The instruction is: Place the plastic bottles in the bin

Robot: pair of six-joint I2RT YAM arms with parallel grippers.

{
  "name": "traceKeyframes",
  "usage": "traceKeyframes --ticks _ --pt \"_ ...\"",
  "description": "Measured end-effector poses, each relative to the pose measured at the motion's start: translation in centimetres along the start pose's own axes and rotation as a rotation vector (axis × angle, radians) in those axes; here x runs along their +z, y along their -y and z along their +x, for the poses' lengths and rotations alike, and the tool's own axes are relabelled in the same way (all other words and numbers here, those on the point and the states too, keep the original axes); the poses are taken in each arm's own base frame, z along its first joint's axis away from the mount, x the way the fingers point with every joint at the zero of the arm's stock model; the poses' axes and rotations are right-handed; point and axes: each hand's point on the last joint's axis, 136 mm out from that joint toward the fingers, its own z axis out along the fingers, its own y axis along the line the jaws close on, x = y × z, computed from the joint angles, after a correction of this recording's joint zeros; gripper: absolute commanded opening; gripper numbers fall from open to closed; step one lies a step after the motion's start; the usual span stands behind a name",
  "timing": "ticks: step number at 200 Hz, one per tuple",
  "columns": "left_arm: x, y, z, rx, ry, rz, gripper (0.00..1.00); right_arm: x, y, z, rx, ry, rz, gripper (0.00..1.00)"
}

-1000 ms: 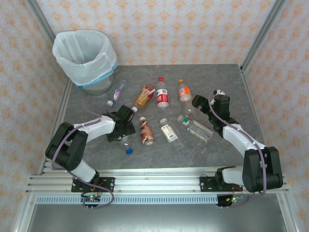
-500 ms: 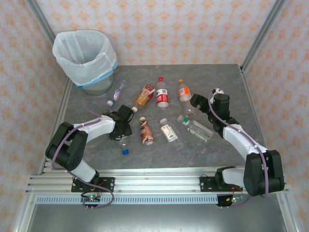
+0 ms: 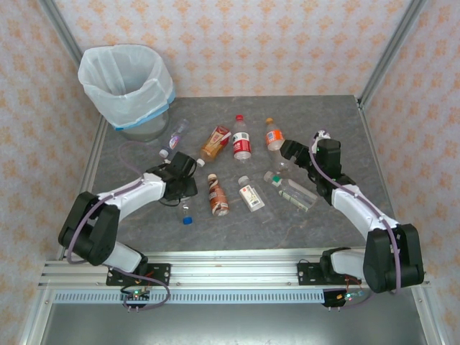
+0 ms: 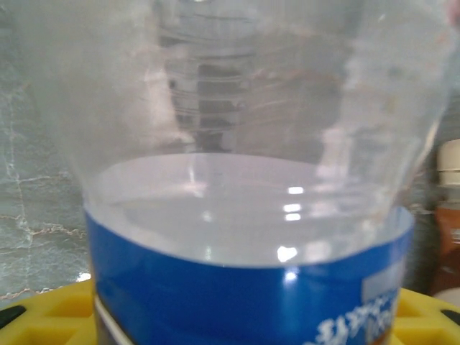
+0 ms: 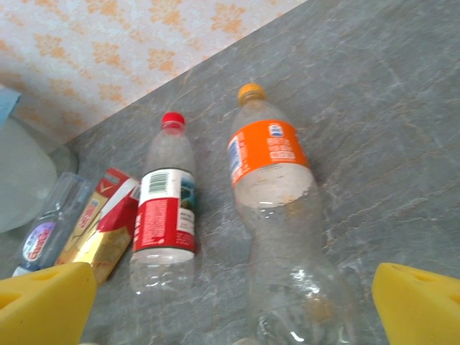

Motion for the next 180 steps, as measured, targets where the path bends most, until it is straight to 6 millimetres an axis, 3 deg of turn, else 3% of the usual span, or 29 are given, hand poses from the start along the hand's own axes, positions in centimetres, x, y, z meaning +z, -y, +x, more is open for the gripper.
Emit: traceKeyframes --ticks 72,130,159,180 --pt "-7.7 2.2 -4.8 0.0 0.234 0.164 0.55 -0.4 -6.0 0.9 -0.066 -0.018 -0.191 0.99" --pt "-14.4 5.6 -12.4 -0.007 0.486 0.253 0.54 -1.2 -11.4 -0.5 -0.116 0.03 -0.312 0.99" --pt "-16.9 7.6 -16.5 0.015 0.58 0.262 0.54 -1.3 -12.1 -0.3 -0.124 0.033 -0.325 0.99" --pt "-18.6 7.7 -19.9 0.007 0.643 0.249 0.54 -1.3 -12.1 -0.3 -0.123 0.035 -0.32 0.99"
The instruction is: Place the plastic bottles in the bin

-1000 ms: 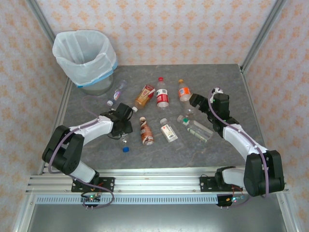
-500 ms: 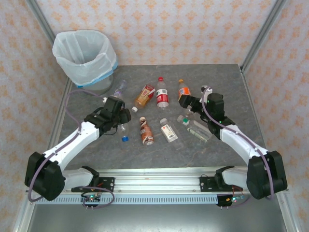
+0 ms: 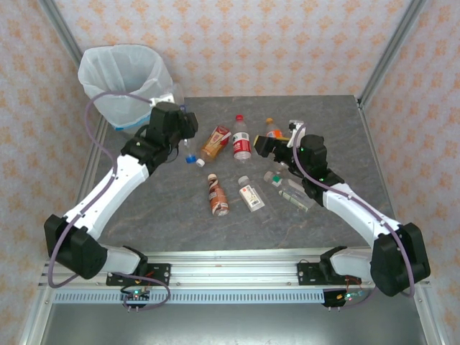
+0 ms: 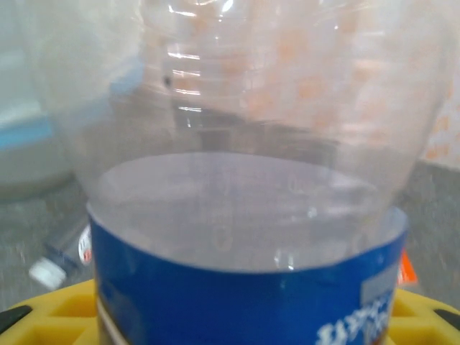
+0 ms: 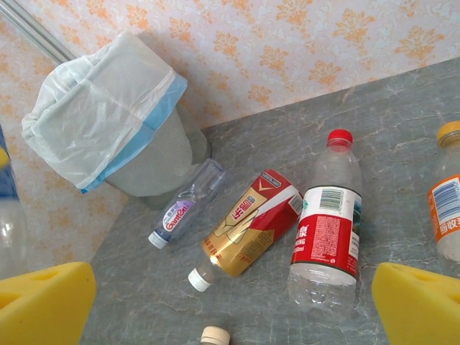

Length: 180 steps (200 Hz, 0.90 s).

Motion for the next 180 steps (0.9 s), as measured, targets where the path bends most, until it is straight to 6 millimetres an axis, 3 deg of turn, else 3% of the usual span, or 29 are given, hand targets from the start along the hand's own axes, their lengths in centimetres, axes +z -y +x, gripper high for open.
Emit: traceKeyframes --ticks 46,80,122,180 --pt "0.2 -2.1 -9.8 -0.017 0.179 -0.061 0.55 -0.1 0.2 -0.2 0.0 0.011 0.014 0.99" --pt "-0.1 -3.7 -15.7 0.016 0.299 -0.121 0.56 -1.0 -0.4 -1.4 -0.009 0.053 0.011 0.99" --pt "0.7 -6.2 -19.9 0.038 0.406 -0.224 0.56 -1.4 -0.3 -1.7 -0.01 0.07 0.022 0.99" --pt "4.5 -10.2 -24.6 0.011 0.504 -0.366 0.55 -1.6 0.1 -1.2 -0.007 0.061 0.038 0.99"
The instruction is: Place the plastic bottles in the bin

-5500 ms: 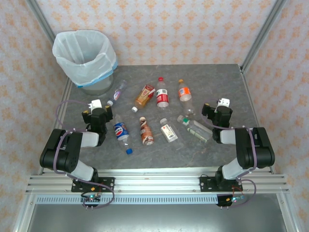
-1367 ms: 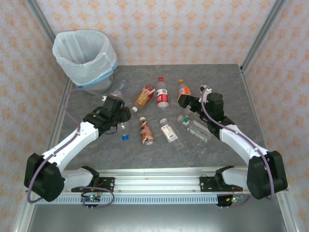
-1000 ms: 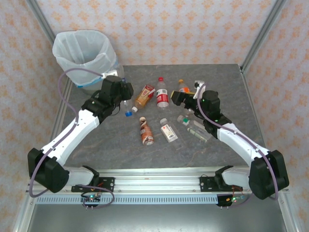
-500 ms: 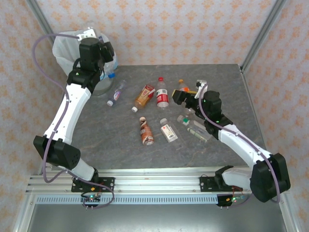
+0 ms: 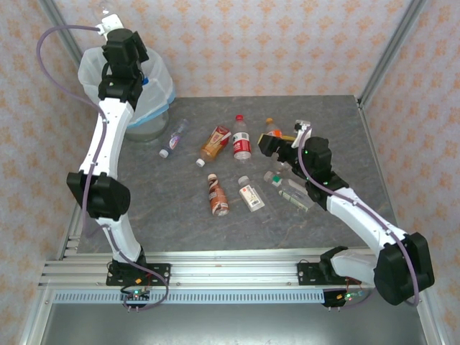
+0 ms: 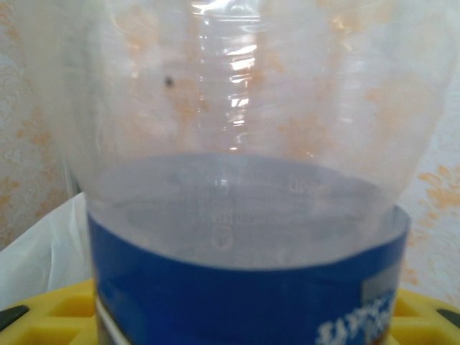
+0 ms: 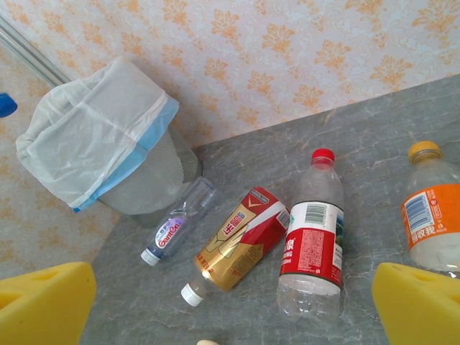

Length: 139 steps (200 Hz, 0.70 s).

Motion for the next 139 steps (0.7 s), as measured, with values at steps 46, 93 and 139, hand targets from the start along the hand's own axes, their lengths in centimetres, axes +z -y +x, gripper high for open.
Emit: traceKeyframes --ticks 46,93,139 --pt "5.0 -0.9 -0.5 -0.012 0.031 -0.073 0.55 -0.8 0.9 1.0 0.003 -0.006 0.028 0.99" --pt "8.0 -2.3 4.6 0.041 -0.079 -0.13 0.55 -1.1 1.4 1.5 0.006 -0.019 0.051 0.99" --pt "10.0 -3.9 10.7 0.081 -0.225 -0.172 0.61 -1.2 1.5 1.5 0.006 -0.016 0.057 0.99"
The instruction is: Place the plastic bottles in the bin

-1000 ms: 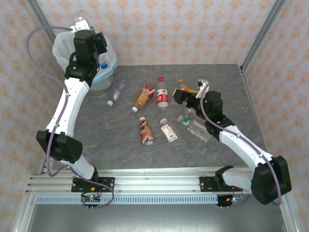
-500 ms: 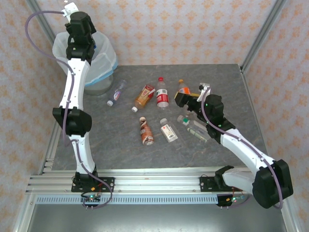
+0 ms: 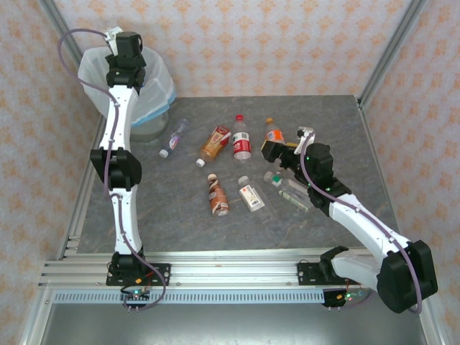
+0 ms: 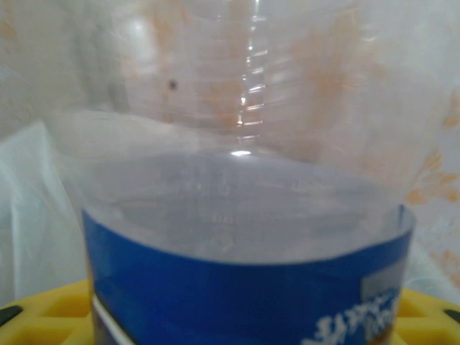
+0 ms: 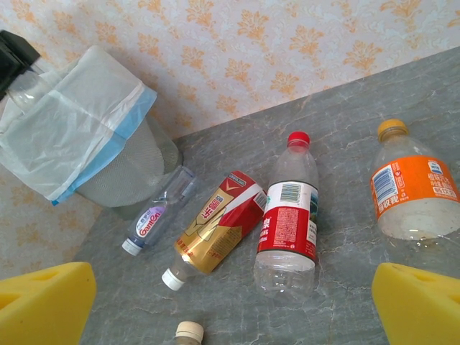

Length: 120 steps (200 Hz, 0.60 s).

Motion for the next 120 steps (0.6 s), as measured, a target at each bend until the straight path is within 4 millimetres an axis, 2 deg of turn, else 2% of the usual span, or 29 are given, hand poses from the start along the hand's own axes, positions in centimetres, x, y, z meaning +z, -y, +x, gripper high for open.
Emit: traceKeyframes --ticks 19,51,72,120 --pt "0.5 0.1 1.6 0.008 -0.05 0.005 0.64 0.0 0.0 0.0 0.0 0.0 0.0 0.99" --pt "0.4 0.3 2.7 0.005 -0.096 0.02 0.66 0.0 0.0 0.1 0.001 -0.004 0.002 0.99" --pt "0.3 0.2 3.7 -0.002 -0.136 0.024 0.74 -0.1 0.0 0.0 0.001 -0.002 0.001 0.99" --pt "-0.2 0.3 5.4 0.004 -0.217 0.046 0.82 -0.2 0.1 0.2 0.002 -0.01 0.006 0.99"
